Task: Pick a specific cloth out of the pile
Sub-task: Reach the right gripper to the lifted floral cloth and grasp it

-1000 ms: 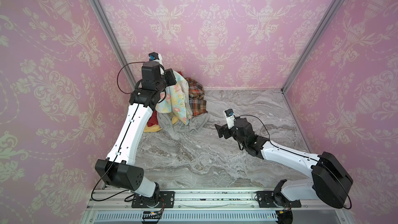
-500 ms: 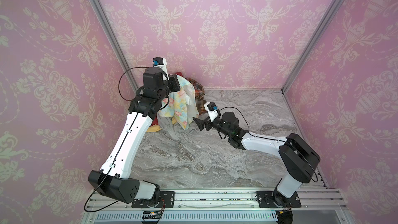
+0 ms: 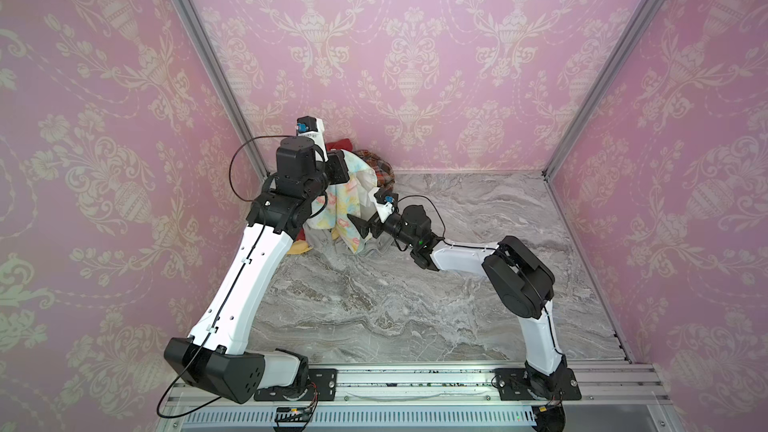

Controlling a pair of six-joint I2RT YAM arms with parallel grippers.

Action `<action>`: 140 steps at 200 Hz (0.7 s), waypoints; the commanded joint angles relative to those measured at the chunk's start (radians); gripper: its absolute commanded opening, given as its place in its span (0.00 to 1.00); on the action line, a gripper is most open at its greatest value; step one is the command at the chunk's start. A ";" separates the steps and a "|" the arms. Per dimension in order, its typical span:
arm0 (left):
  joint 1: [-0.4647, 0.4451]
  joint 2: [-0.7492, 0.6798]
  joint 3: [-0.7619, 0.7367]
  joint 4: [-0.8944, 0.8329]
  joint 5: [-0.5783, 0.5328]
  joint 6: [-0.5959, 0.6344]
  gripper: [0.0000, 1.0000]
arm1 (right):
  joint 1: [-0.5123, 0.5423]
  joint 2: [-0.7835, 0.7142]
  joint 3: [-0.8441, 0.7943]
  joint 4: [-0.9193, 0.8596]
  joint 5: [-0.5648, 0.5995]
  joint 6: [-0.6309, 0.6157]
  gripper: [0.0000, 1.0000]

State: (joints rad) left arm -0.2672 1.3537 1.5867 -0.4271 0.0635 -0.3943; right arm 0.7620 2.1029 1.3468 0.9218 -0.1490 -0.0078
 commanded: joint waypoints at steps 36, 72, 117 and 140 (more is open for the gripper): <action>-0.020 0.006 0.006 0.064 0.033 -0.038 0.00 | 0.047 0.091 0.103 0.013 0.102 0.049 0.69; -0.021 0.009 -0.001 0.046 0.005 -0.013 0.00 | 0.062 0.067 0.072 0.040 0.173 0.075 0.10; -0.022 0.000 -0.055 0.039 -0.021 -0.005 0.00 | 0.063 -0.054 -0.062 0.035 0.226 0.144 0.00; -0.018 -0.009 -0.087 0.039 -0.034 0.002 0.00 | 0.063 -0.133 -0.112 -0.034 0.247 0.150 0.00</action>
State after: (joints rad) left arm -0.2802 1.3632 1.5314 -0.4053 0.0643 -0.4129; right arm 0.8207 2.0720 1.2686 0.9211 0.0555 0.1066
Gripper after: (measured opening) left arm 0.051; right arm 0.045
